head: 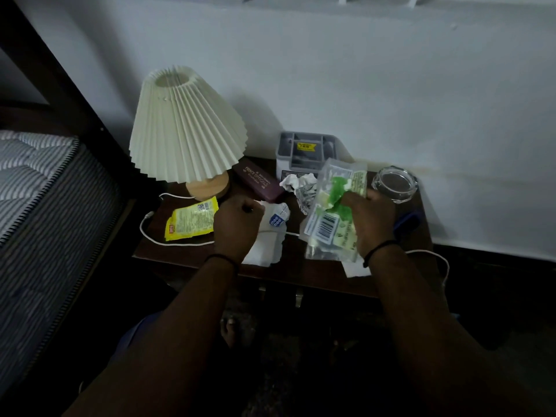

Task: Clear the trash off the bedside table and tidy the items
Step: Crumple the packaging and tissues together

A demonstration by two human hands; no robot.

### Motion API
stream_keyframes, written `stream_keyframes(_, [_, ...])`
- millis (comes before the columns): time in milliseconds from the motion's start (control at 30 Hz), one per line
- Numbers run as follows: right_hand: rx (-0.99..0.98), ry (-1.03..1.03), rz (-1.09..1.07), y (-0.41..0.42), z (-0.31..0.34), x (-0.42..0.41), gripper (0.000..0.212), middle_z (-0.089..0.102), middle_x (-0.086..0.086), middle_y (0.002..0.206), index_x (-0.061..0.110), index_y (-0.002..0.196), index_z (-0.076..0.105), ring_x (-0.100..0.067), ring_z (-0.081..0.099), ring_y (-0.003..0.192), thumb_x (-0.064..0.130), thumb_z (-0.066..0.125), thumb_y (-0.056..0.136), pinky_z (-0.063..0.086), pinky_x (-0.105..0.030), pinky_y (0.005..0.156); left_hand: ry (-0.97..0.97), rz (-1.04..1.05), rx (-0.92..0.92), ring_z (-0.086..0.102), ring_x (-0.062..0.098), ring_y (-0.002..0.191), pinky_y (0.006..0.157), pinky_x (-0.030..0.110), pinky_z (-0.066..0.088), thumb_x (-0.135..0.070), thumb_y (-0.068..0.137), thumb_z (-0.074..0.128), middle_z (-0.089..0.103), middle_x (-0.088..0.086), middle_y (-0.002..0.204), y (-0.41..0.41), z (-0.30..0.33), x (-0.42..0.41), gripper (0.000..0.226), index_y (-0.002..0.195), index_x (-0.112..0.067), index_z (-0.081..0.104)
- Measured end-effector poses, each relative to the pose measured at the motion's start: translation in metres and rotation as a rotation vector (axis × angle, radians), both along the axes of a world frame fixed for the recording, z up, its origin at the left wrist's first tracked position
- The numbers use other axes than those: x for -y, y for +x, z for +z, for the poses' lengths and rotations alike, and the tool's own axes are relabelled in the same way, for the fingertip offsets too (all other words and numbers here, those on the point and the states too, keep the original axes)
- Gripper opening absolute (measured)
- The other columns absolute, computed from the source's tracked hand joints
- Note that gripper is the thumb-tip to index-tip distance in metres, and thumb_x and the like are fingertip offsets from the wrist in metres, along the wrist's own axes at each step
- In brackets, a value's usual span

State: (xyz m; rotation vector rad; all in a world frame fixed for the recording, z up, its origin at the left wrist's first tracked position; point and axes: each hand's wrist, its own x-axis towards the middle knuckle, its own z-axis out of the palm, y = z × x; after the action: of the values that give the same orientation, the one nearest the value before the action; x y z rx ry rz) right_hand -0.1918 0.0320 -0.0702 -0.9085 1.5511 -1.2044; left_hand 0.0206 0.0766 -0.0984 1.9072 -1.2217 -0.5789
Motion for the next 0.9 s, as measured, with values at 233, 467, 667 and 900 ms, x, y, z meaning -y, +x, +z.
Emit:
stream_keyframes(233, [-0.087, 0.066, 0.089, -0.004, -0.008, -0.003, 0.012, 0.067, -0.015, 0.073, 0.010, 0.073, 0.072, -0.025, 0.061, 0.067, 0.015, 0.068, 0.063, 0.051, -0.039, 0.060, 0.100, -0.086, 0.258, 0.066, 0.022, 0.098, 0.078, 0.029, 0.048, -0.032, 0.080, 0.075, 0.074, 0.005, 0.101, -0.011, -0.013, 0.013, 0.023, 0.095, -0.014, 0.076])
stream_keyframes(467, [-0.114, 0.045, 0.146, -0.002, -0.018, 0.003, 0.006, 0.070, -0.018, 0.074, 0.012, 0.073, 0.072, -0.024, 0.062, 0.065, 0.014, 0.069, 0.068, 0.054, -0.042, 0.058, 0.207, -0.116, 0.426, 0.066, 0.031, 0.084, 0.066, 0.036, 0.046, -0.053, 0.079, 0.071, 0.069, 0.014, 0.085, -0.023, -0.023, 0.029, 0.047, 0.078, -0.007, 0.070])
stream_keyframes(667, [-0.095, 0.015, 0.180, -0.001, -0.021, 0.004, 0.015, 0.072, -0.026, 0.091, 0.005, 0.087, 0.073, -0.029, 0.067, 0.071, 0.008, 0.066, 0.074, 0.057, -0.046, 0.066, 0.194, -0.119, 0.439, 0.067, 0.033, 0.091, 0.073, 0.038, 0.052, -0.041, 0.083, 0.069, 0.071, 0.015, 0.093, -0.030, -0.021, 0.035, 0.035, 0.086, -0.006, 0.072])
stream_keyframes(900, [-0.142, -0.007, 0.154, 0.001, -0.019, 0.000, 0.013, 0.072, -0.020, 0.081, 0.007, 0.087, 0.073, -0.023, 0.061, 0.064, 0.010, 0.067, 0.075, 0.051, -0.035, 0.059, 0.072, -0.095, 0.027, 0.040, 0.014, 0.050, 0.054, 0.027, 0.031, -0.026, 0.072, 0.084, 0.044, 0.002, 0.051, -0.022, 0.001, 0.029, 0.049, 0.049, -0.014, 0.044])
